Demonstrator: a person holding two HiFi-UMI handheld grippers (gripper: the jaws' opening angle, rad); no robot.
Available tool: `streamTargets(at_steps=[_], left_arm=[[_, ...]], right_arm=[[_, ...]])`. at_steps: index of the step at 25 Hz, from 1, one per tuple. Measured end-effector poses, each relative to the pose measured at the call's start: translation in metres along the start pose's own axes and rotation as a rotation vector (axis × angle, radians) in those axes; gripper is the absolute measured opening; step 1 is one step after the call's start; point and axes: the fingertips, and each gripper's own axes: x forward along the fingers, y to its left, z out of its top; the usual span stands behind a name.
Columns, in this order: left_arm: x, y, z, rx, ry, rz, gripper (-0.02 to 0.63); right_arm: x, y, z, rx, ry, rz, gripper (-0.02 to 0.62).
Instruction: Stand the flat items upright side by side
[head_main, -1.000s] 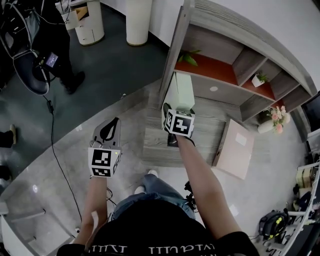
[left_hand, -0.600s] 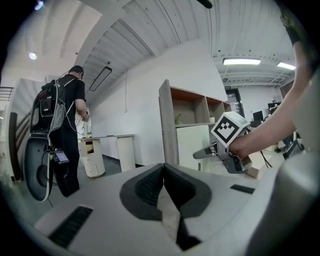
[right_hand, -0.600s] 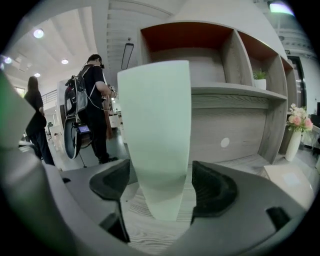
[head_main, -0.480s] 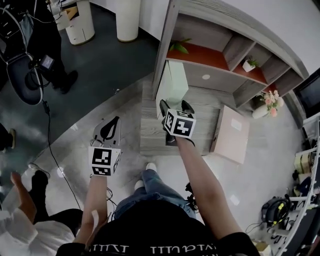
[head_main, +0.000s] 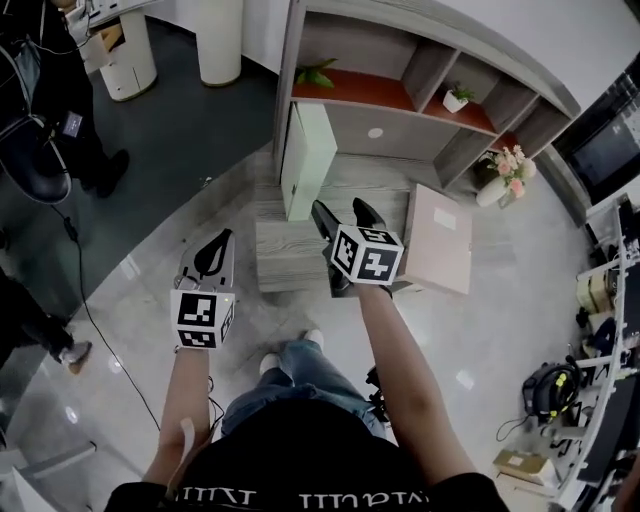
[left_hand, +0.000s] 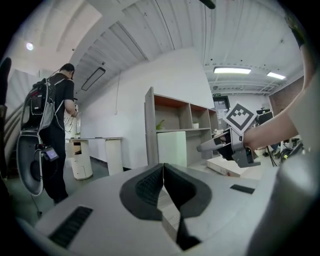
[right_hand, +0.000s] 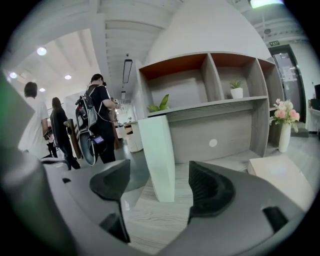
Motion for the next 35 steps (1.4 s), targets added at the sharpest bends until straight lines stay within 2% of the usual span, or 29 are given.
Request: streamTargets(at_steps=[6,12,26,35], left_arm=[[0.017,-0.033,0.011,0.007,-0.014,-0.042,0.012],[0.050,-0.080,0.025,-0.019,-0.030,-0.048,0.012],[0.150,-0.257,0.039,-0.009,-0.011,-0.124,0.012],[0.186,-0.343,0.033,0.020,0.041,-0.164,0.012]], right_arm=[[-0.041,-0.050,0.005,0.054,-0.022,-0.025,0.376],[-0.087,-0.132,0.004,0.106,-0.046,-0.081,0.376],[-0.170,-0.361,-0.022,0.199,-0.012,-0.187,0.376],[-0.201,-0.463,-0.048,0.245,0.041,-0.235,0.376]])
